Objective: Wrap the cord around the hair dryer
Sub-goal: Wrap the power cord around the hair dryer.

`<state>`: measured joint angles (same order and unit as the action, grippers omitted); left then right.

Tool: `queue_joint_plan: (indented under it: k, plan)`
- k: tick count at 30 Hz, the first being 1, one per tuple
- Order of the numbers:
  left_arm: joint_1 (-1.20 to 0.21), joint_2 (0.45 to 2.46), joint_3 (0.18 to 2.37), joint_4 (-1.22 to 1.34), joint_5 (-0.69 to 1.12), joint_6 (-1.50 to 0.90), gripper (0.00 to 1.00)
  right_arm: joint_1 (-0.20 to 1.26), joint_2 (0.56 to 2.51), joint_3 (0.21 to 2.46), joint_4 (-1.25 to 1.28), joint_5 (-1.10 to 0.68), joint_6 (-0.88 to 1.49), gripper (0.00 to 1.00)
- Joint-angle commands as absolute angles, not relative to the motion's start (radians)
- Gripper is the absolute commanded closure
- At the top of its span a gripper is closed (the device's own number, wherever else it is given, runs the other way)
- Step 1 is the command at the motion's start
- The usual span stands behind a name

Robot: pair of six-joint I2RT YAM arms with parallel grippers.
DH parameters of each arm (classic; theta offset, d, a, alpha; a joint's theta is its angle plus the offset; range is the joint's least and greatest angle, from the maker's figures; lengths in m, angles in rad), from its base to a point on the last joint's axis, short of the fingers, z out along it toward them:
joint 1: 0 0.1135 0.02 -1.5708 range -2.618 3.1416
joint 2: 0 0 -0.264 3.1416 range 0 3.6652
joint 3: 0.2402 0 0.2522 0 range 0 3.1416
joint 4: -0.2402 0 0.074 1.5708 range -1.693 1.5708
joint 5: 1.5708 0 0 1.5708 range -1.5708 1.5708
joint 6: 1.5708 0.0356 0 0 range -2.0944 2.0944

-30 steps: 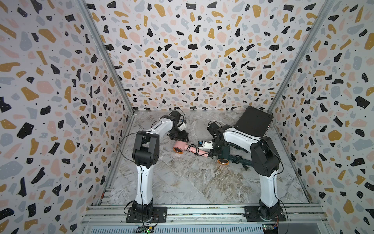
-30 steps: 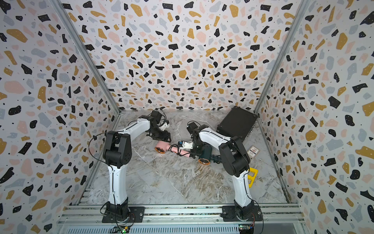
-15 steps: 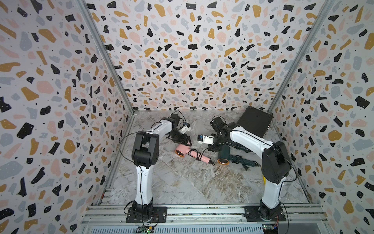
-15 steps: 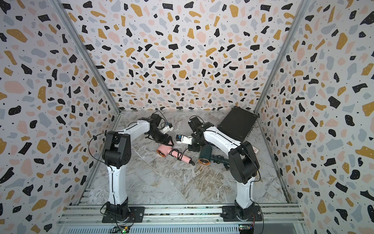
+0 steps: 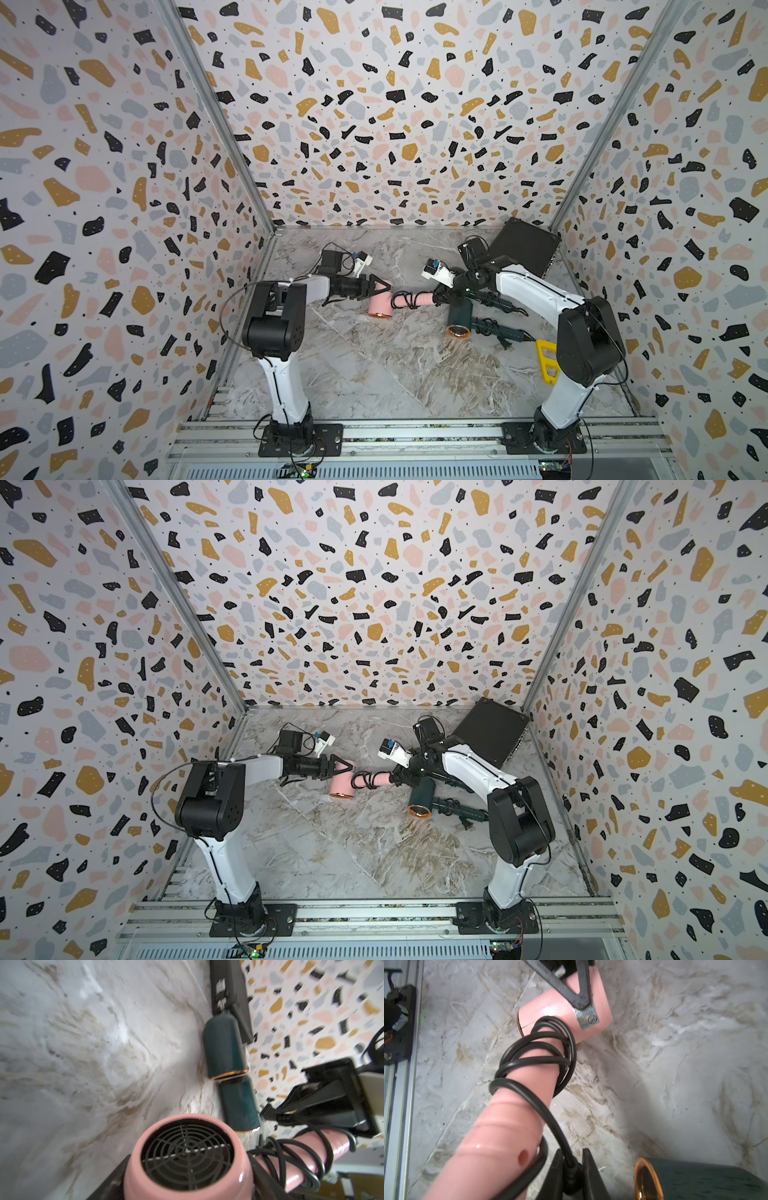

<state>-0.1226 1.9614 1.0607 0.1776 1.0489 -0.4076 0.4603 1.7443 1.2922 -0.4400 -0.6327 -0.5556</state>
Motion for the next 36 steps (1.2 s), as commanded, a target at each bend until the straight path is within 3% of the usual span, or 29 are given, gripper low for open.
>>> queue_joint_plan:
  k: [1,4,5,12,17,22,26,36]
  plan:
    - [-0.115,1.978,0.974,0.978,1.148,-1.033,1.0,0.455,1.697,1.168,-0.176,-0.668,-0.362,1.0]
    - [-0.117,2.054,0.92,1.404,1.085,-1.362,1.0,0.459,1.648,1.03,0.101,-0.646,-0.208,1.0]
    - [-0.118,2.054,0.905,1.405,1.06,-1.375,1.0,0.464,1.634,0.986,0.195,-0.624,-0.156,1.0]
    - [-0.147,1.789,0.809,0.74,0.735,-0.974,1.0,0.571,1.605,0.835,0.491,-0.374,-0.066,1.0]
    - [-0.183,1.705,0.771,0.651,0.597,-1.048,1.0,0.694,1.639,0.76,0.719,-0.055,-0.122,1.0]
    - [-0.208,1.686,0.756,0.623,0.547,-1.127,1.0,0.797,1.703,0.751,0.869,0.154,-0.219,1.0]
    - [-0.211,1.614,0.76,0.456,0.438,-1.038,1.0,0.843,1.713,0.837,0.7,0.219,-0.254,1.0]
    - [-0.24,1.465,0.829,0.082,0.09,-0.752,1.0,0.842,1.728,1.228,-0.166,0.088,0.115,1.0]
